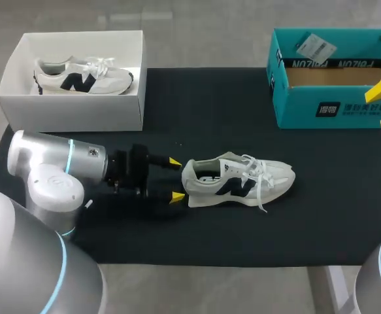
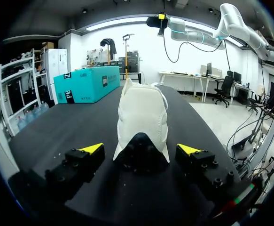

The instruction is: Take the shoe out of the shoebox, open the shoe tongue, remove and reinsert the insole, then place the shoe into the shoebox

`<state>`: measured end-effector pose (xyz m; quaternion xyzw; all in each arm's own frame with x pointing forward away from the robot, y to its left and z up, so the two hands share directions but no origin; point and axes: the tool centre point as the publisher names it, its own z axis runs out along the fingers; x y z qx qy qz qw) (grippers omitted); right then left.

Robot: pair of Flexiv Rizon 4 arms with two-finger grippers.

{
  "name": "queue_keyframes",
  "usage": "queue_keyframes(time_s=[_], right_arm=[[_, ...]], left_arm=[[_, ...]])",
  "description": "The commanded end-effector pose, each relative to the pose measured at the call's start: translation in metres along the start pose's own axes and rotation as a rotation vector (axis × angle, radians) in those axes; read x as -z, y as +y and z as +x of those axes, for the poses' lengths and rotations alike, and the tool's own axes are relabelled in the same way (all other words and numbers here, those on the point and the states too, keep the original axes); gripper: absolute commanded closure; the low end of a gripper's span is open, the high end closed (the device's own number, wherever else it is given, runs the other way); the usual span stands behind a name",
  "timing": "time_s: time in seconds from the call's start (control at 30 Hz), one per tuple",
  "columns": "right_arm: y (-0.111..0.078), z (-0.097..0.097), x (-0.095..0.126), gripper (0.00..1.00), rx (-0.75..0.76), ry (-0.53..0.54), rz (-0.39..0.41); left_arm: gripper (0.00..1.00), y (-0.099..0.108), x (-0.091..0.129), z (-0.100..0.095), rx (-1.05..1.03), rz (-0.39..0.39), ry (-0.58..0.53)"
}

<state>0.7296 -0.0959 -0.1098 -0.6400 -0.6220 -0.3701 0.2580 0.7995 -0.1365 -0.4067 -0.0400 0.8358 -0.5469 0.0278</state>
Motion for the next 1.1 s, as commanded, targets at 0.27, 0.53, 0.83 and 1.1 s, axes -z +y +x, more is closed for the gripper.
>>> queue_keyframes(time_s=[0.27, 0.53, 0.83, 1.1], right_arm=[[0.0, 0.0, 0.0, 0.0, -0.001, -0.002, 0.0], [0.0, 0.0, 0.0, 0.0, -0.001, -0.002, 0.0], [0.0, 0.0, 0.0, 0.0, -0.001, -0.002, 0.0], [0.0, 0.0, 0.0, 0.0, -0.001, -0.002, 0.0]], left_arm=[[0.0, 0.004, -0.035, 0.003, 0.008, 0.02, 0.014], [0.0, 0.003, -0.048, -0.005, 0.002, 0.017, 0.016], [0.6, 0.002, -0.053, -0.009, -0.001, 0.017, 0.013], [1.0, 0.0, -0.046, -0.007, -0.002, 0.036, 0.043]])
